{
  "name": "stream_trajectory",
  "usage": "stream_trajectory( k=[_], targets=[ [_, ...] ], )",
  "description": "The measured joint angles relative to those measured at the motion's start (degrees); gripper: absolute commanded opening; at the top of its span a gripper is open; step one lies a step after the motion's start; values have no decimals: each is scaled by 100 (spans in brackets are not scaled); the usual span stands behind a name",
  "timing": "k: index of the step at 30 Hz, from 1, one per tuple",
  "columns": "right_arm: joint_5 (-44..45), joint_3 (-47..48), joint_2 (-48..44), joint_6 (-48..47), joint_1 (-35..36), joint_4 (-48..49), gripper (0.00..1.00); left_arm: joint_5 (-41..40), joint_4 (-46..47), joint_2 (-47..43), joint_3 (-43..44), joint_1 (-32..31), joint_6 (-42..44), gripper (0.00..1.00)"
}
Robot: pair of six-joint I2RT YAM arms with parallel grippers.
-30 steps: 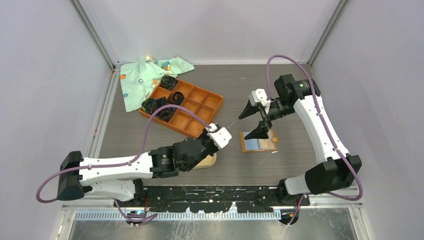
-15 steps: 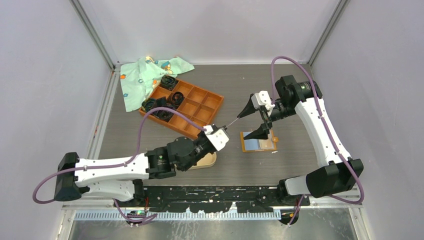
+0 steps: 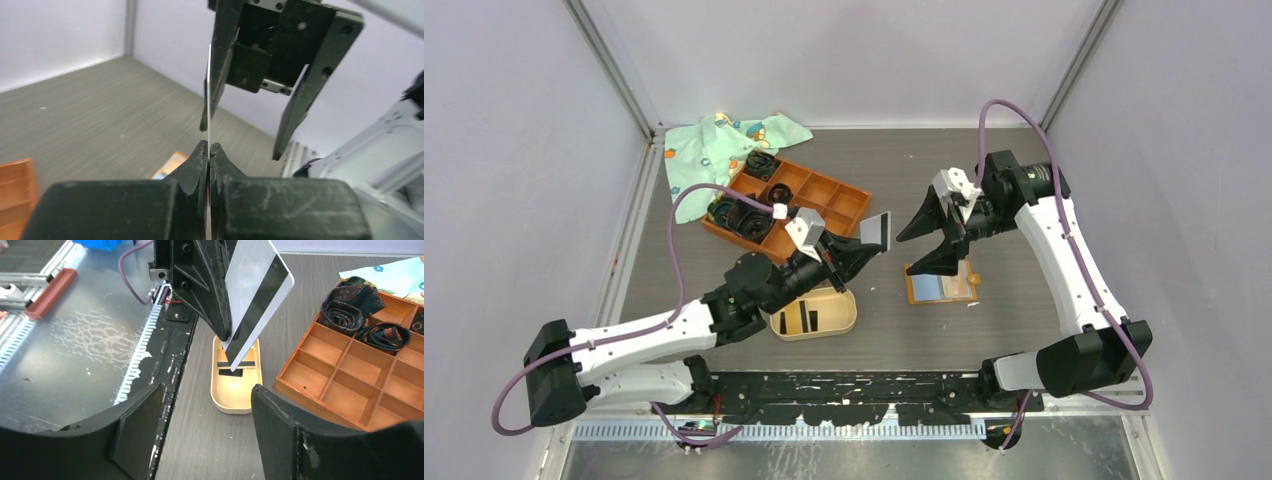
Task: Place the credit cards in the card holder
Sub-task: Insert the credit card into the card holder.
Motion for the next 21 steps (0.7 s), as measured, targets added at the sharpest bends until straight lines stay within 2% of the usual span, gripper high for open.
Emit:
stream_trajectory(
  k=[6, 8, 16, 21],
  targets=[
    [-291, 4, -127, 769, 0, 11, 64, 772, 575, 306, 9, 125, -752, 0],
    [-350, 33, -131, 990, 0, 13, 59, 951, 680, 409, 15, 129, -916, 0],
    [-450, 170, -168, 1703, -2, 81, 31, 1250, 909, 466, 26, 149, -1217, 0],
    [-463, 170, -201, 2035, -2, 184, 8, 1318, 1025, 481, 37, 153, -1263, 0]
  ],
)
